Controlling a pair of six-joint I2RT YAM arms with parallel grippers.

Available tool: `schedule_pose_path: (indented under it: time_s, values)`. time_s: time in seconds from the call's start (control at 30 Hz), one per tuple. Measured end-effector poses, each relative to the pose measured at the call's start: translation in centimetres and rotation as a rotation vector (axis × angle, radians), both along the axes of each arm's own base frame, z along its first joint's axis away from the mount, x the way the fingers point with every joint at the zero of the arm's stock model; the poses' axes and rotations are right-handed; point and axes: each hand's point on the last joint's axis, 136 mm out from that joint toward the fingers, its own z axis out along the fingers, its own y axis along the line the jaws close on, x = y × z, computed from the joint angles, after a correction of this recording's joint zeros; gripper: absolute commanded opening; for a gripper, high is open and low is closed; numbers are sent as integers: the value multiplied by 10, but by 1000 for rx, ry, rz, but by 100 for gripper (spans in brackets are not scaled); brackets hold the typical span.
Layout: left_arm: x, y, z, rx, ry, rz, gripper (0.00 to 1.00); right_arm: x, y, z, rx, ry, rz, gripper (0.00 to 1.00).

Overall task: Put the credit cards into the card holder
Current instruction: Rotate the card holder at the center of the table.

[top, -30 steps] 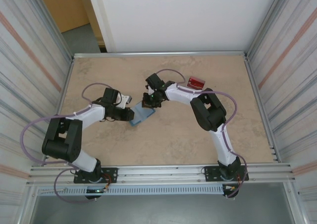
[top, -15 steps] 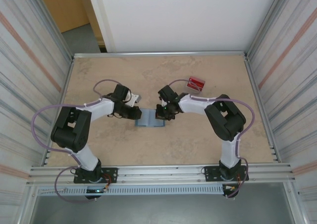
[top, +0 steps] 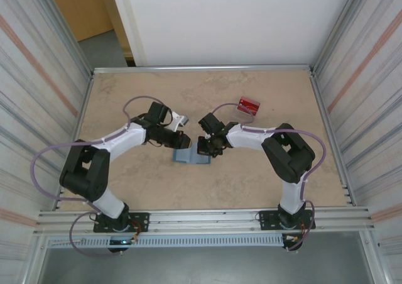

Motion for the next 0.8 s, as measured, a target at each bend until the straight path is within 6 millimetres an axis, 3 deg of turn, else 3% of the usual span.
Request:
schedule_pose_path:
  time_s: [0.3, 0.8]
  values:
    - [3, 20, -62, 174, 93, 70, 14, 1, -2, 0, -7, -7, -5, 0]
    - [8, 32, -74, 214, 82, 111, 14, -1, -8, 2, -20, -6, -16, 0]
